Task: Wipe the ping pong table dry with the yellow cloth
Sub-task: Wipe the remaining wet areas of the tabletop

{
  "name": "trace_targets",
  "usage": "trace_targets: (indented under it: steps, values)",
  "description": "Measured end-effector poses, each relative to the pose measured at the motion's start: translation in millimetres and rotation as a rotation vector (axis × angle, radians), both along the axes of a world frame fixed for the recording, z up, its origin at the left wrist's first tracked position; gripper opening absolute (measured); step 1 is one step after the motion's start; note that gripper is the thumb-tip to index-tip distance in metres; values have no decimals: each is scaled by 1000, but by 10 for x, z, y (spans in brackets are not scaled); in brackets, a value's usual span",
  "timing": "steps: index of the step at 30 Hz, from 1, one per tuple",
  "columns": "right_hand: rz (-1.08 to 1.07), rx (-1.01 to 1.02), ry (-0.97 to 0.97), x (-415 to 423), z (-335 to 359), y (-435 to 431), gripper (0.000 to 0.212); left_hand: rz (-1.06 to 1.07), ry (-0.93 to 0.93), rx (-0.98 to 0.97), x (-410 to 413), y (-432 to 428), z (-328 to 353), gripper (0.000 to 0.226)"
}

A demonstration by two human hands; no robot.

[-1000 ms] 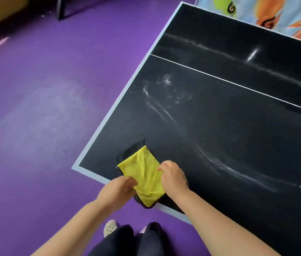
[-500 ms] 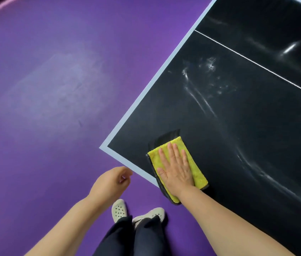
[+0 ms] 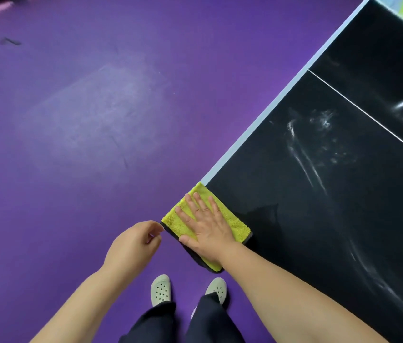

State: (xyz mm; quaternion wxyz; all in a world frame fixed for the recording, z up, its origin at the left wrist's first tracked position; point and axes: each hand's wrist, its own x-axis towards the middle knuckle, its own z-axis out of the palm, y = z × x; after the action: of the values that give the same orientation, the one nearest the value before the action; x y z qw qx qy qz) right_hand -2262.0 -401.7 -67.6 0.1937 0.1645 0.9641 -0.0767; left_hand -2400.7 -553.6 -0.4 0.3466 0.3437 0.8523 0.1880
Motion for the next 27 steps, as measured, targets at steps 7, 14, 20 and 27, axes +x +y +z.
trace_targets:
  steps: [7,14,20,27]
  values:
    - [124,2,91,-30,5,302,69,-18,71,-9,24,392,-3,20]
    - [-45,35,57,-90,56,1367,68,-101,257,-56,191,1099,37,31]
    - [-168,114,61,-94,56,2563,69,-411,404,-77,461,2168,-13,73]
    - [-297,157,125,-117,-5,4047,65,-644,517,-196,741,3361,-84,99]
